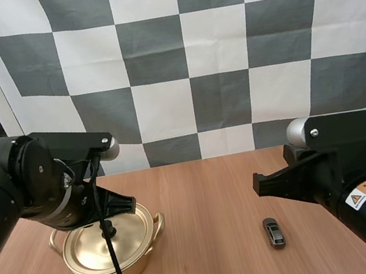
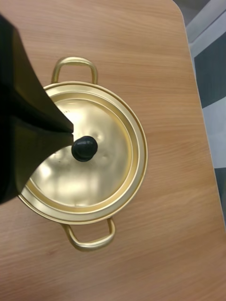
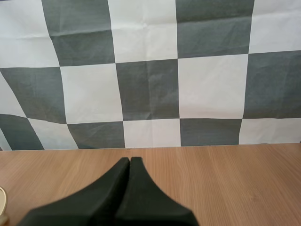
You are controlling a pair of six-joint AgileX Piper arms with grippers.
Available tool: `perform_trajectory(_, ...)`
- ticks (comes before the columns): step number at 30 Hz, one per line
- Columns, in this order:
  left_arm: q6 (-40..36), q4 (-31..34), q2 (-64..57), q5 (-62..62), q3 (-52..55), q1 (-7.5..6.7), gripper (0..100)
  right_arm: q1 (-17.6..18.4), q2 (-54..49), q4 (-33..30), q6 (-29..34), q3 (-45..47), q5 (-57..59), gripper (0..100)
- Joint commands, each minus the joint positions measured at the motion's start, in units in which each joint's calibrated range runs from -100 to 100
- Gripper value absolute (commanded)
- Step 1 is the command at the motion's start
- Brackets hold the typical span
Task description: Open the pot, put the car inside, and close it
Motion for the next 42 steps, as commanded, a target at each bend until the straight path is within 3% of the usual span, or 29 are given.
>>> perform_trajectory(1,1.6,-1.1,0.1,-0.6,0.0,-0.01,0,0.0,0.0,0.0,0.0,0.0,-0.1,0)
perform_trajectory(14,3.6,-0.8,2.5,5.8,0.0,-0.01,2,0.0,-0.2,0.5,0.0,0.0,-0.1,0)
perform_trajectory(19,5.1,-0.5,2.5,3.7,0.0,-0.01,19,0.0,-0.2,0.8,0.0,0.0,-0.1,0)
perform_trajectory(26,13.2,-0.4,2.5,2.3,0.0,-0.01,75,0.0,-0.2,0.8,0.0,0.0,-0.1,0)
perform_trajectory(30,15.4,-0.9,2.5,-0.2,0.0,-0.01,100,0.0,-0.2,0.8,0.0,0.0,-0.1,0)
perform_trajectory(39,15.3,-0.4,2.5,-2.3,0.0,-0.01,100,0.0,-0.2,0.8,0.0,0.0,-0.1,0)
perform_trajectory(42,9.5,-0.5,2.5,-4.7,0.0,-0.01,100,0.0,-0.2,0.8,0.0,0.0,-0.1,0)
